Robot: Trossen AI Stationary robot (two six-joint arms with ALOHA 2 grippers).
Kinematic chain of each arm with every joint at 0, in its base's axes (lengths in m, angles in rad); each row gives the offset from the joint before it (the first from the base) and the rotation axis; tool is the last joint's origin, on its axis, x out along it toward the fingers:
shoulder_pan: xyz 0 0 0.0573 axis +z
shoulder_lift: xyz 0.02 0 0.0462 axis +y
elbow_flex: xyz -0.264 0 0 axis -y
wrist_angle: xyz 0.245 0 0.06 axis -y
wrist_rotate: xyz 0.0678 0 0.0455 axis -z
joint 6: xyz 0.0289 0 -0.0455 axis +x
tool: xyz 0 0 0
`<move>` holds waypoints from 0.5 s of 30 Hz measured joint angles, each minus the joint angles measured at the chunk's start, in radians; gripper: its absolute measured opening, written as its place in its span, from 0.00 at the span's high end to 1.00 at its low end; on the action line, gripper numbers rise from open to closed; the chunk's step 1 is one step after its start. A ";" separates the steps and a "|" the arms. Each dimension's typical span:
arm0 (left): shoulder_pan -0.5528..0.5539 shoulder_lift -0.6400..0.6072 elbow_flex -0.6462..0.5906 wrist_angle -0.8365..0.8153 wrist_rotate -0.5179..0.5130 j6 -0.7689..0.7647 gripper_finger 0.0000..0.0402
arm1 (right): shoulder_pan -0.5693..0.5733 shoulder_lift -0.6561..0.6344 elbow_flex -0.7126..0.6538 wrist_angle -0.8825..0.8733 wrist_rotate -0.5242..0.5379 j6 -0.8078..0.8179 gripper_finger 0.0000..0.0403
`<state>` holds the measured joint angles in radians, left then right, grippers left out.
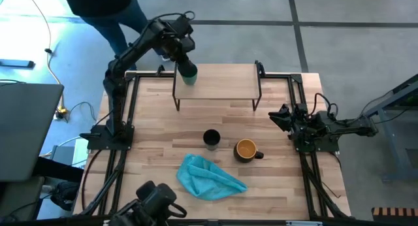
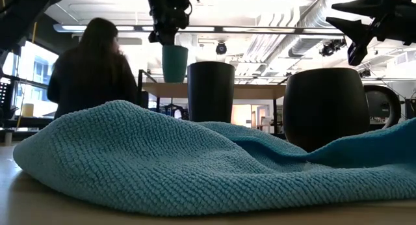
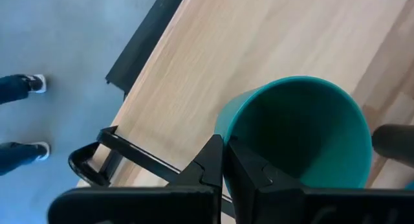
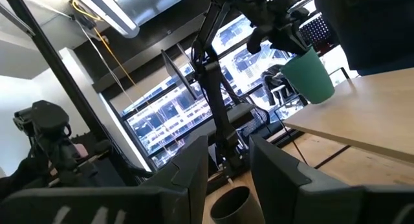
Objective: Stack small to large cups/mugs on shelf
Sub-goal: Put the green cup on the shelf
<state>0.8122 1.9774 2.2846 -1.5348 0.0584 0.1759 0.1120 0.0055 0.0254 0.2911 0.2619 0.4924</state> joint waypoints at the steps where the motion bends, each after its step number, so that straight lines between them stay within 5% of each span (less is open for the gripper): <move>1: -0.002 0.000 -0.002 0.013 -0.001 0.000 1.00 | 0.000 0.000 0.000 -0.002 -0.001 0.001 0.74; 15: -0.001 0.000 -0.002 0.050 0.005 0.012 1.00 | 0.000 0.000 0.000 -0.003 -0.005 0.004 0.74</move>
<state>0.8112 1.9770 2.2826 -1.4845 0.0630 0.1878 0.1118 0.0055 0.0254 0.2884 0.2571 0.4965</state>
